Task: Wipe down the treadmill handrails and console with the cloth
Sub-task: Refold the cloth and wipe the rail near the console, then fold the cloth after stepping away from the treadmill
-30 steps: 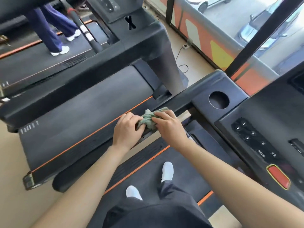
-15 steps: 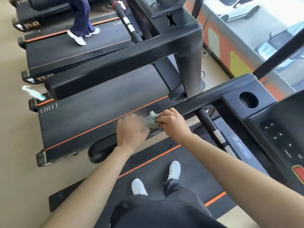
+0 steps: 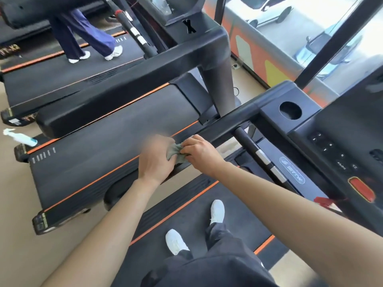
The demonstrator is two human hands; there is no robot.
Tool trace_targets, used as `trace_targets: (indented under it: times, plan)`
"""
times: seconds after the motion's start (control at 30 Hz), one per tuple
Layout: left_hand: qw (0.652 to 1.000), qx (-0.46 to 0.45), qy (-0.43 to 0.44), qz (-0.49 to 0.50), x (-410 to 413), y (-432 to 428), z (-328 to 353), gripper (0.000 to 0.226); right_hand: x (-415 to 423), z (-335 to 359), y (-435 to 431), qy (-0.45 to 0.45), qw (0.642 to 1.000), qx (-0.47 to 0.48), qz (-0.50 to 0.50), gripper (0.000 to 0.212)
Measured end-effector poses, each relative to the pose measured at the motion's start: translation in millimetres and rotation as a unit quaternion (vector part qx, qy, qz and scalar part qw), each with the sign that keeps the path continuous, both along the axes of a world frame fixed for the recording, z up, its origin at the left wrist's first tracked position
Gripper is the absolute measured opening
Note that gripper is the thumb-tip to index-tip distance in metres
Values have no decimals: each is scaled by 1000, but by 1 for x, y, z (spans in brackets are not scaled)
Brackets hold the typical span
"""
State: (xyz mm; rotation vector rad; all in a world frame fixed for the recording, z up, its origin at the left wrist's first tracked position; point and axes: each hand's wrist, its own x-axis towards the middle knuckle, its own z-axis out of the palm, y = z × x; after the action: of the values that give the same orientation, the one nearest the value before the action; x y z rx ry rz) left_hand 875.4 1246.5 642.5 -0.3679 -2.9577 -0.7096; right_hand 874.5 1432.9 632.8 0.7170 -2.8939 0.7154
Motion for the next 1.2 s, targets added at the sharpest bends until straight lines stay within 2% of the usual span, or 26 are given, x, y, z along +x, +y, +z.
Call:
trace_targets:
  times: [0.13,0.27,0.63,0.87,0.97,1.03,1.13,1.2]
  plan:
    - [996,47,-58,-47,-9,17,-7,31,-4,-3,19,1,998,-1,-56,17]
    - [997,38,-50,-36,-10,21,-6,23,-2,-1,24,6,997,-8,-73,12]
    - [995,51,9,82,64,-88,-20,20,30,-12,-84,-3,999,-43,12,16]
    - [974,123,2,189,116,-134,-28,24,45,-16,-146,6,994,-41,105,19]
    - [952,154,-14,266,134,-148,-34,30,44,-18,-169,12,987,-28,156,18]
    - [922,181,-48,339,146,-159,-38,34,44,-21,-187,20,981,-17,195,15]
    - [863,220,-122,438,167,-178,-34,23,49,-18,-218,19,962,-11,272,18]
    - [810,290,-162,483,184,-192,-31,13,55,-14,-239,-48,952,-11,301,15]
